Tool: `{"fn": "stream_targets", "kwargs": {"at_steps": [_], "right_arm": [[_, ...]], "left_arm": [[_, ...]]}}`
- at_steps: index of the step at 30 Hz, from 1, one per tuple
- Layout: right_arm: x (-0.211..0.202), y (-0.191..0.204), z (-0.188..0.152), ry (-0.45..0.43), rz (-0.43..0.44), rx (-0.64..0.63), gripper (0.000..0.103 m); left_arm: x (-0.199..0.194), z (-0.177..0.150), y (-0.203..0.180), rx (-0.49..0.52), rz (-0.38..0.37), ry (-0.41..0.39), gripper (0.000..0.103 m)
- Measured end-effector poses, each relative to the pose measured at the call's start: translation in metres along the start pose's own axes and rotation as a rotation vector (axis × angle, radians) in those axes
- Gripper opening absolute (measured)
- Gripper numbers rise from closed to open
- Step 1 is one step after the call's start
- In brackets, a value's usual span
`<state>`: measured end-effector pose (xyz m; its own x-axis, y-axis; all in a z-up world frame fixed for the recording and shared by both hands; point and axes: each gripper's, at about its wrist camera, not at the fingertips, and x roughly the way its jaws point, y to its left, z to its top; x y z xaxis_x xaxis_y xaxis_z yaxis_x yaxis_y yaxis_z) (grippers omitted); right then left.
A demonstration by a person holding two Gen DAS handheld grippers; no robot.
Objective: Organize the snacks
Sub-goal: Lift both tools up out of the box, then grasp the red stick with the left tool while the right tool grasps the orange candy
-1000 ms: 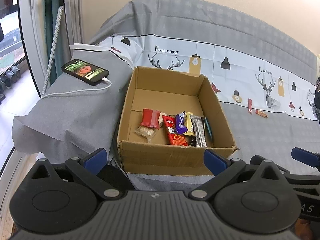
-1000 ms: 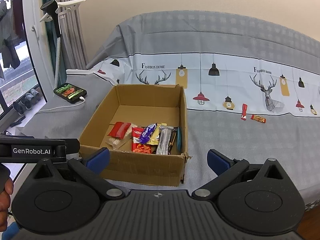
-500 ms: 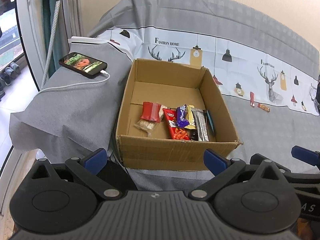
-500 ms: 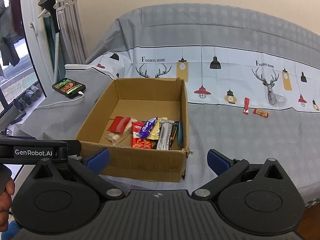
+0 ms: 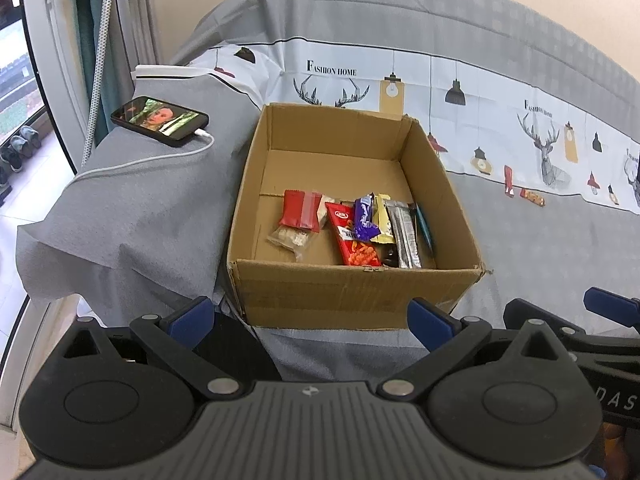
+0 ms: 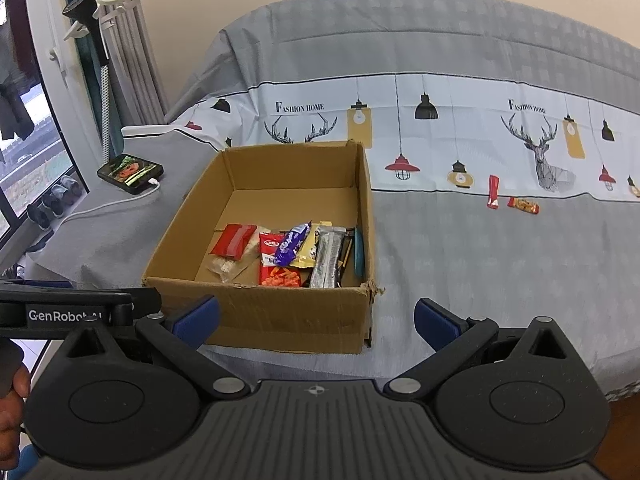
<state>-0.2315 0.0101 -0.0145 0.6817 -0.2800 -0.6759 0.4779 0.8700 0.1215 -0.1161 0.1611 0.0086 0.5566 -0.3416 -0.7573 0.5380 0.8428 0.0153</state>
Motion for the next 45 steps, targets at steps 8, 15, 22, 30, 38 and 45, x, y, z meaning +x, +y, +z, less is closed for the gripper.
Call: {"fn": "stream_targets", "kwargs": {"at_steps": [8,15,22,30,38,45], "right_arm": [[0.007,-0.010,-0.004,0.021,0.011,0.033,0.102],[0.018,-0.029,-0.005,0.034,0.017,0.100,0.102],[0.026,-0.079,0.002,-0.011,-0.057,0.182,0.102],[0.037,-0.183,0.014,-0.053,-0.257,0.257,0.102],[0.094,-0.295,0.032,-0.112,-0.373,0.245,0.102],[0.217,-0.397,0.063,-0.093,-0.399,0.135,0.102]], "left_arm": [[0.009,0.000,-0.008,0.027,0.017,0.030,0.103],[0.021,0.002,-0.019,0.076,0.043,0.059,0.103],[0.031,0.023,-0.055,0.153,0.048,0.041,0.103],[0.058,0.072,-0.142,0.261,-0.049,-0.006,0.103],[0.158,0.141,-0.264,0.354,-0.151,0.081,0.103],[0.310,0.183,-0.390,0.497,-0.177,0.185,0.103]]}}
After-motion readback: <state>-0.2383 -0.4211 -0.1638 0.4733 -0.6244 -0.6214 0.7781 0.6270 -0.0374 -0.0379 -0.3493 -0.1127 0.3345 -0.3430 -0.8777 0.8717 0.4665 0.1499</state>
